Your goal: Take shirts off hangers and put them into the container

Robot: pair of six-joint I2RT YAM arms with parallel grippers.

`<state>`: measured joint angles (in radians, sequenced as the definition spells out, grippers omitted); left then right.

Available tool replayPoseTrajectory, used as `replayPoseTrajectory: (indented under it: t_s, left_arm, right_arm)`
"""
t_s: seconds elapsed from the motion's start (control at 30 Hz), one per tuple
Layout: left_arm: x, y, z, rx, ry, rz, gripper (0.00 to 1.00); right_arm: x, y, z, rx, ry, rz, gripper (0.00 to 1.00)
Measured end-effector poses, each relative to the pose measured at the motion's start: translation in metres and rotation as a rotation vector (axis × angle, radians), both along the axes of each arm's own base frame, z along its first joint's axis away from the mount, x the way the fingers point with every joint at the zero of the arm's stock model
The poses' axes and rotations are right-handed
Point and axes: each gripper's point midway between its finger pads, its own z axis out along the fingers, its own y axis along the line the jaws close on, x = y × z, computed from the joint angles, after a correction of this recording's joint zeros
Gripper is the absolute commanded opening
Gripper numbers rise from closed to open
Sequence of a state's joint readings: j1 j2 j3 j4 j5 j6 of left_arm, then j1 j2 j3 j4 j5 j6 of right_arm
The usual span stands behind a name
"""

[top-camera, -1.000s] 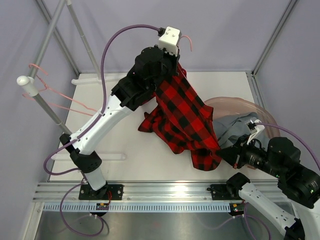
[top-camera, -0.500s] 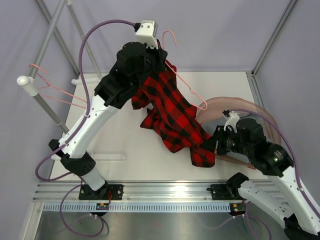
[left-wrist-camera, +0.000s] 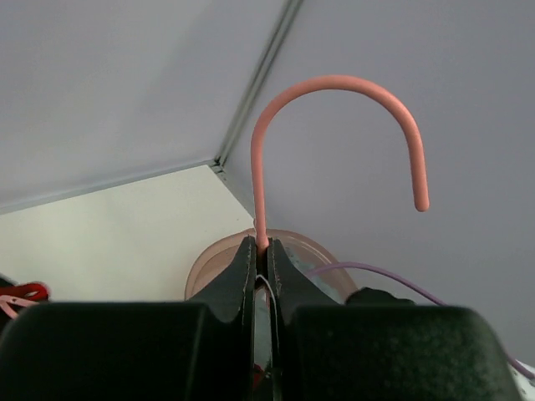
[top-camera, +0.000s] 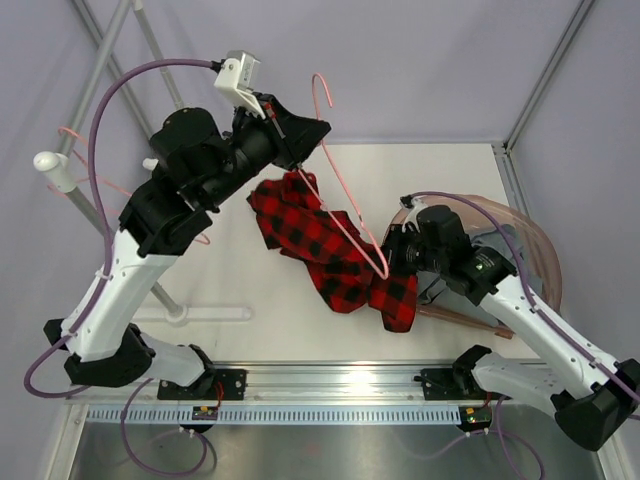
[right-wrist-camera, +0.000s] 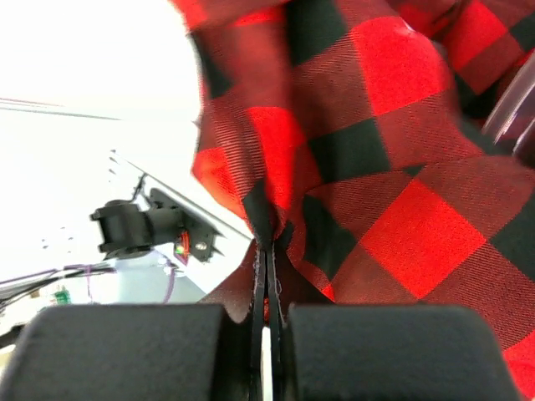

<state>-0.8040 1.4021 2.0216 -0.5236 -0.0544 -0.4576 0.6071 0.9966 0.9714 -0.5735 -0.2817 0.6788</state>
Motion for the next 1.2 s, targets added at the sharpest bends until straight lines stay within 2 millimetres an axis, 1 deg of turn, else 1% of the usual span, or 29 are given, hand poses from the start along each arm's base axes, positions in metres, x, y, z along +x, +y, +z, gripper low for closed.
replayPoseTrajectory:
  t_s: [0.03, 0.07, 0.1, 0.13, 0.17, 0.2, 0.23, 0.27, 0.3, 0.33, 0.37, 0.43, 0.47, 0.5, 0.53, 0.57, 0.67, 0.77, 0.87, 0.9, 0.97, 1.03, 1.1, 1.2]
  left_arm:
    - [-0.010, 0.000, 0.001, 0.005, -0.003, -0.020, 0.00]
    - [-0.019, 0.001, 0.002, 0.011, -0.007, -0.033, 0.00]
    - [-0.026, 0.004, 0.003, 0.016, -0.011, -0.043, 0.00]
    - [-0.032, 0.006, 0.002, 0.022, -0.014, -0.048, 0.00]
    - [-0.037, 0.010, -0.001, 0.034, -0.015, -0.045, 0.00]
    - [-0.040, 0.017, -0.006, 0.049, -0.013, -0.033, 0.00]
    - [-0.042, 0.022, -0.010, 0.060, -0.010, -0.019, 0.00]
    - [-0.043, 0.027, -0.015, 0.075, -0.006, -0.005, 0.00]
    - [-0.043, 0.030, -0.019, 0.087, -0.004, 0.011, 0.00]
    - [-0.042, 0.034, -0.024, 0.104, -0.001, 0.035, 0.00]
    - [-0.041, 0.035, -0.029, 0.122, 0.002, 0.051, 0.00]
    - [-0.036, 0.033, -0.037, 0.157, 0.006, 0.081, 0.00]
    - [-0.034, 0.032, -0.040, 0.171, 0.007, 0.093, 0.00]
    - [-0.029, 0.030, -0.045, 0.195, 0.010, 0.115, 0.00]
    - [-0.025, 0.028, -0.050, 0.214, 0.014, 0.130, 0.00]
    - [-0.020, 0.026, -0.055, 0.236, 0.016, 0.149, 0.00]
    - [-0.003, 0.017, -0.072, 0.309, 0.028, 0.210, 0.00]
    - [0.013, 0.007, -0.088, 0.367, 0.041, 0.252, 0.00]
    - [0.022, 0.000, -0.102, 0.413, 0.052, 0.275, 0.00]
    - [0.025, -0.002, -0.105, 0.423, 0.054, 0.279, 0.00]
    - [0.028, -0.004, -0.107, 0.437, 0.052, 0.288, 0.00]
    - [0.029, -0.004, -0.106, 0.442, 0.047, 0.296, 0.00]
    - [0.030, -0.002, -0.100, 0.437, 0.038, 0.305, 0.00]
    - [0.030, 0.002, -0.091, 0.424, 0.026, 0.319, 0.00]
  right_arm:
    - [0.000, 0.001, -0.002, -0.014, -0.005, 0.004, 0.47]
    - [-0.001, 0.000, -0.002, -0.035, -0.018, 0.004, 0.57]
    - [-0.004, -0.003, 0.002, -0.060, -0.032, 0.008, 0.62]
    - [-0.006, -0.006, 0.009, -0.074, -0.052, 0.005, 0.71]
    - [-0.007, -0.013, 0.023, -0.092, -0.091, -0.007, 0.77]
    - [-0.008, -0.021, 0.042, -0.107, -0.141, -0.028, 0.83]
    - [-0.007, -0.031, 0.069, -0.106, -0.205, -0.054, 0.84]
    - [-0.007, -0.041, 0.098, -0.101, -0.282, -0.082, 0.84]
    - [-0.009, -0.049, 0.123, -0.091, -0.347, -0.101, 0.84]
    - [-0.015, -0.059, 0.159, -0.069, -0.431, -0.110, 0.77]
    - [-0.020, -0.064, 0.187, -0.038, -0.500, -0.107, 0.75]
    - [-0.038, -0.070, 0.231, 0.025, -0.600, -0.074, 0.67]
    - [-0.046, -0.072, 0.246, 0.052, -0.638, -0.053, 0.64]
    - [-0.053, -0.071, 0.255, 0.069, -0.661, -0.026, 0.63]
    - [-0.057, -0.070, 0.257, 0.076, -0.670, -0.003, 0.63]
    - [-0.062, -0.066, 0.255, 0.072, -0.669, 0.036, 0.63]
    - [-0.067, -0.055, 0.236, 0.028, -0.624, 0.123, 0.62]
    - [-0.065, -0.042, 0.216, -0.026, -0.569, 0.189, 0.62]
    - [-0.063, -0.033, 0.200, -0.066, -0.533, 0.230, 0.61]
    - [-0.063, -0.031, 0.195, -0.076, -0.524, 0.242, 0.59]
    - [-0.062, -0.028, 0.184, -0.096, -0.503, 0.258, 0.57]
    - [-0.063, -0.029, 0.174, -0.113, -0.486, 0.267, 0.57]
    - [-0.065, -0.030, 0.168, -0.123, -0.477, 0.272, 0.57]
    - [-0.068, -0.034, 0.162, -0.132, -0.474, 0.275, 0.54]
